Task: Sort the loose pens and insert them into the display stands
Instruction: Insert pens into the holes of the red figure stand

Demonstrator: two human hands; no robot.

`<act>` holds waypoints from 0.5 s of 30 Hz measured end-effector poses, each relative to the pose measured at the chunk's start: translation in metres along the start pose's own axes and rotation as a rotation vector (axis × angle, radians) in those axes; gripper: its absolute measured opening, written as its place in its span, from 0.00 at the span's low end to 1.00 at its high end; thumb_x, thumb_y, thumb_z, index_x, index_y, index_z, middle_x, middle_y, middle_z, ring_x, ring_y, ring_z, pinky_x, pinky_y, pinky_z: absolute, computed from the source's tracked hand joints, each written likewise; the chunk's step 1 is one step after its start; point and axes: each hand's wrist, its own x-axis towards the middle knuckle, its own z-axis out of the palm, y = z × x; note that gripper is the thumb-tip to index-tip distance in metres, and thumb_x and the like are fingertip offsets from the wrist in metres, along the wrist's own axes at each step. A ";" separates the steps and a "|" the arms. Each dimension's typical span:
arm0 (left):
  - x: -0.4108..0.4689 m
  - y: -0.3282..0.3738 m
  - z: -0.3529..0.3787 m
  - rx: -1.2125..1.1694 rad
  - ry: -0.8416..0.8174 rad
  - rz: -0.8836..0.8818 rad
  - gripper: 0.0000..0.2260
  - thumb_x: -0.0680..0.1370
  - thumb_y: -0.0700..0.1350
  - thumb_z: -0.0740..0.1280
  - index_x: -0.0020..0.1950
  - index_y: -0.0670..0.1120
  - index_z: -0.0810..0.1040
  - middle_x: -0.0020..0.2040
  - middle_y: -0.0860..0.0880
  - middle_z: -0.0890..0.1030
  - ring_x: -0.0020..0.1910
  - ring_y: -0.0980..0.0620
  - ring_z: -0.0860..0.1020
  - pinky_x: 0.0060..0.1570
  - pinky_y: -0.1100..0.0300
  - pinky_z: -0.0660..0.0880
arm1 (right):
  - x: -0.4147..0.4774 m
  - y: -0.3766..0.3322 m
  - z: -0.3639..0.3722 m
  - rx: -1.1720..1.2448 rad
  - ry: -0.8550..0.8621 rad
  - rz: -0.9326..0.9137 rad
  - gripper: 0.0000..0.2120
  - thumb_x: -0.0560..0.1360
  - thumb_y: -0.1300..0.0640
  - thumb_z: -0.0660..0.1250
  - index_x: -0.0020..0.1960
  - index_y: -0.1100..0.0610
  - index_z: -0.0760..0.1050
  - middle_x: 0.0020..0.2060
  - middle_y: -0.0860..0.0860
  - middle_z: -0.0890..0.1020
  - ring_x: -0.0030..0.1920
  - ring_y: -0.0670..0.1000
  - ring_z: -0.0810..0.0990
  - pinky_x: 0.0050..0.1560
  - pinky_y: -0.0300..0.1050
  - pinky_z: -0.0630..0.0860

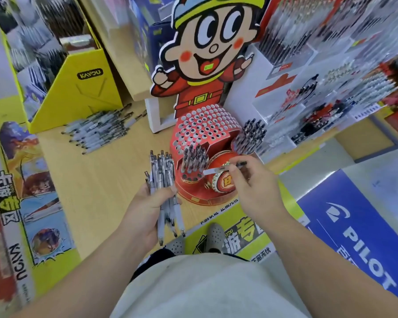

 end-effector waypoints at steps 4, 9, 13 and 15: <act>-0.001 0.000 0.009 -0.023 0.038 0.000 0.07 0.79 0.37 0.70 0.52 0.47 0.75 0.42 0.48 0.85 0.38 0.50 0.82 0.33 0.54 0.72 | 0.012 0.004 0.004 -0.152 -0.072 -0.134 0.06 0.79 0.55 0.69 0.55 0.53 0.81 0.43 0.42 0.80 0.44 0.42 0.79 0.46 0.37 0.75; 0.001 0.005 0.014 -0.054 0.077 0.007 0.08 0.79 0.37 0.70 0.52 0.47 0.75 0.42 0.49 0.85 0.40 0.50 0.82 0.35 0.53 0.72 | 0.023 0.004 0.010 -0.281 -0.174 -0.228 0.10 0.79 0.55 0.69 0.58 0.56 0.81 0.50 0.49 0.84 0.49 0.48 0.79 0.51 0.45 0.76; 0.003 0.007 0.014 -0.060 0.103 0.007 0.07 0.79 0.39 0.70 0.53 0.47 0.74 0.42 0.48 0.85 0.37 0.51 0.82 0.28 0.56 0.73 | 0.030 0.003 0.016 -0.292 -0.191 -0.213 0.09 0.78 0.55 0.70 0.58 0.54 0.78 0.44 0.45 0.83 0.43 0.47 0.79 0.45 0.42 0.75; 0.003 0.006 0.013 -0.059 0.097 0.006 0.07 0.79 0.39 0.70 0.53 0.47 0.75 0.40 0.49 0.85 0.35 0.51 0.82 0.27 0.56 0.73 | 0.032 0.002 0.019 -0.267 -0.187 -0.172 0.08 0.77 0.54 0.71 0.54 0.51 0.74 0.37 0.40 0.78 0.36 0.41 0.76 0.38 0.37 0.71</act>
